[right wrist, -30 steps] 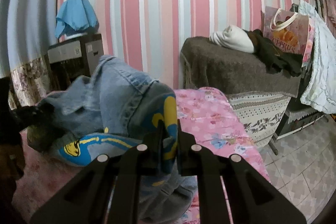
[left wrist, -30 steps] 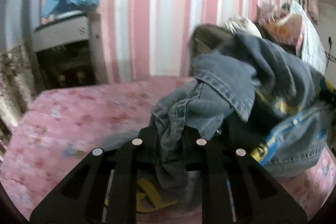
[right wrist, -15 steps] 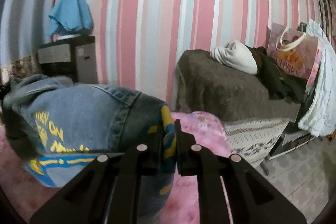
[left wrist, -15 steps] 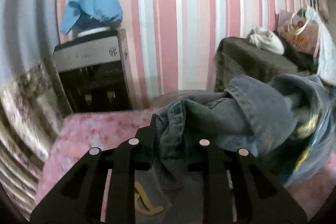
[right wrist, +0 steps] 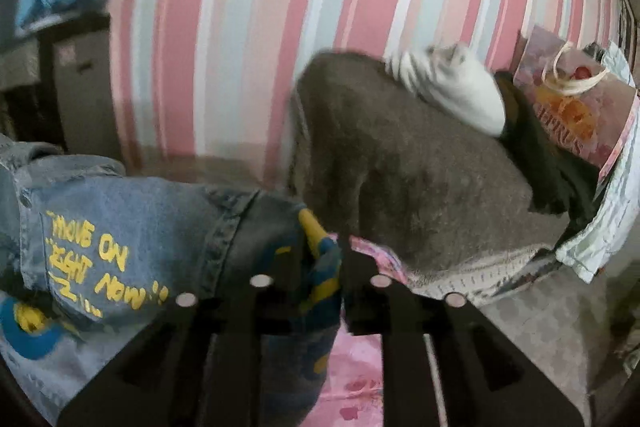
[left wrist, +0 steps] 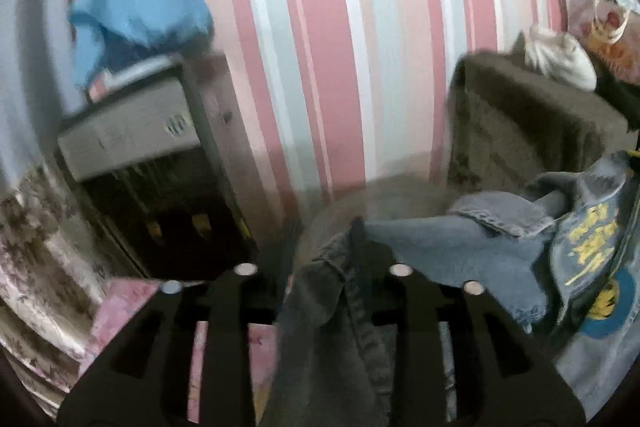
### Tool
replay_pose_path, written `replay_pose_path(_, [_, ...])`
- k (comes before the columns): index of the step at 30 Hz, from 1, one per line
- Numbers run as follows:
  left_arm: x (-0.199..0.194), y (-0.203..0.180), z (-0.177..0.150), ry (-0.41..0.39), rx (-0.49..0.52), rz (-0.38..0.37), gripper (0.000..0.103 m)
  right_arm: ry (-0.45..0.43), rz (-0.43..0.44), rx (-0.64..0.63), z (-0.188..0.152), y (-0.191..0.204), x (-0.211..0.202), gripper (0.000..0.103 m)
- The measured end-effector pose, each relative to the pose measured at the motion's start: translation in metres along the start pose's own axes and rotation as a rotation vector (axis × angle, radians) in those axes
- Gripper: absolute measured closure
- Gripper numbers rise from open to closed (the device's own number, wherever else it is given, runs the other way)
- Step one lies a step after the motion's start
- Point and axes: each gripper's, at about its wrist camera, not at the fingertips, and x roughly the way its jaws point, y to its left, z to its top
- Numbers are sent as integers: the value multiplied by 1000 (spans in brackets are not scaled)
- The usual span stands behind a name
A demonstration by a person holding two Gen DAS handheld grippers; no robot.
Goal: Fold large clothes
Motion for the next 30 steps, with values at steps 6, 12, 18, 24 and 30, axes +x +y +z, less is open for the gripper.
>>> replay_pose_path(6, [-38,-7,-27,-33,-10,-80,10,-113,115,78,-24,2,-68,29])
replay_pose_path(12, [-102,-35,-99,50,-57,-211,9,-153,292,103,-102,43,-164,22])
replay_pose_path(18, [-149,-72,-192,105,-171,-274,9,-98,235,121,-190,60,-204,22])
replay_pose_path(24, [-163,-88,-230,140,-167,-289,9,-3,206,96,-215,69,-186,22])
replay_pose_path(30, [-194,-79,-246,100,-172,-287,9,-15,169,32,-213,99,-173,22])
